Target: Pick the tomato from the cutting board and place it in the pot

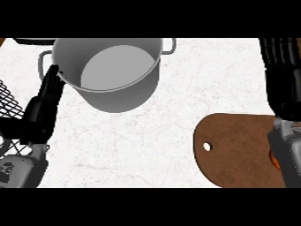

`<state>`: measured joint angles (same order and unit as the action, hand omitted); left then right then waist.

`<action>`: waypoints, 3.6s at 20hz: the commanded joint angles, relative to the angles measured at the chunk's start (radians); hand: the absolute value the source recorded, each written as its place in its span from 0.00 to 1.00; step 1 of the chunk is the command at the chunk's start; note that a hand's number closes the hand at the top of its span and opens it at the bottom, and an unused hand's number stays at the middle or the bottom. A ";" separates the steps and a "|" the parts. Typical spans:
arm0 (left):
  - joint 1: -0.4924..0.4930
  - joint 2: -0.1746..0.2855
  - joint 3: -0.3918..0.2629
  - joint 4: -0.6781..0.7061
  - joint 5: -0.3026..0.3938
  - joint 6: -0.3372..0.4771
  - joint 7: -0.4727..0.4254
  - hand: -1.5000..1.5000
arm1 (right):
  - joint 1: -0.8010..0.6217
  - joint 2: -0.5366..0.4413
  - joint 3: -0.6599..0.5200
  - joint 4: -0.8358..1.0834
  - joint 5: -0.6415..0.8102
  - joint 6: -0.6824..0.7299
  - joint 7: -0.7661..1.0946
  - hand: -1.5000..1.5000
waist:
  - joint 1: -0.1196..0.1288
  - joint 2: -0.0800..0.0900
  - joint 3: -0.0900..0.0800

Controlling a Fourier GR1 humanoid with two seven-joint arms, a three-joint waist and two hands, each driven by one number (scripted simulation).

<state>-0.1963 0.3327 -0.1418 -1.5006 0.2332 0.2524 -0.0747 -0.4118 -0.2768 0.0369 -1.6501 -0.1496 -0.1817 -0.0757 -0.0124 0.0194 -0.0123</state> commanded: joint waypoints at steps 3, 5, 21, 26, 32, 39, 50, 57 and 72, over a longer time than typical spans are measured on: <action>0.033 -0.025 -0.072 0.115 -0.015 -0.048 0.048 0.50 | 0.240 -0.027 0.018 0.026 0.095 -0.038 0.007 1.00 | -0.037 -0.014 0.013; 0.114 0.020 -0.087 0.103 -0.003 -0.104 0.063 0.50 | 0.338 -0.069 -0.010 0.072 0.125 -0.058 0.040 1.00 | -0.052 -0.013 0.013; 0.207 0.043 -0.117 0.088 0.026 -0.163 0.080 0.50 | 0.691 0.042 -0.092 -0.203 0.382 -0.455 -0.203 0.00 | -0.085 -0.018 0.008; 0.206 0.020 -0.149 0.093 0.011 -0.163 0.062 0.50 | 0.793 0.021 -0.078 -0.293 0.358 -0.394 -0.035 0.00 | -0.071 -0.013 0.007; 0.178 0.030 -0.156 0.047 0.009 -0.170 0.129 0.50 | 0.829 0.000 -0.062 -0.361 0.329 -0.336 0.165 0.00 | -0.029 -0.010 0.009; 0.127 0.020 -0.157 0.064 0.033 -0.195 0.183 0.50 | 0.834 -0.094 -0.013 -0.239 0.363 -0.206 0.286 0.00 | -0.003 -0.002 0.011; 0.124 0.027 -0.129 0.068 0.029 -0.203 0.205 0.50 | 0.803 -0.105 -0.130 -0.151 0.321 -0.218 0.205 0.00 | -0.005 -0.013 0.013; 0.141 0.001 -0.152 0.064 0.003 -0.199 0.195 0.50 | 0.820 -0.066 -0.136 -0.106 0.176 -0.117 0.011 0.00 | -0.013 -0.016 0.015; 0.122 0.019 -0.104 0.090 0.020 -0.254 0.189 0.50 | 0.722 0.038 -0.220 0.175 -0.054 0.049 -0.261 0.00 | -0.005 -0.012 0.014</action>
<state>-0.1195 0.3687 -0.2054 -1.5573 0.2287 0.0486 0.0503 0.3236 -0.2521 -0.1624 -1.5417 -0.1599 -0.1786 -0.2783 -0.0091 -0.0186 0.0199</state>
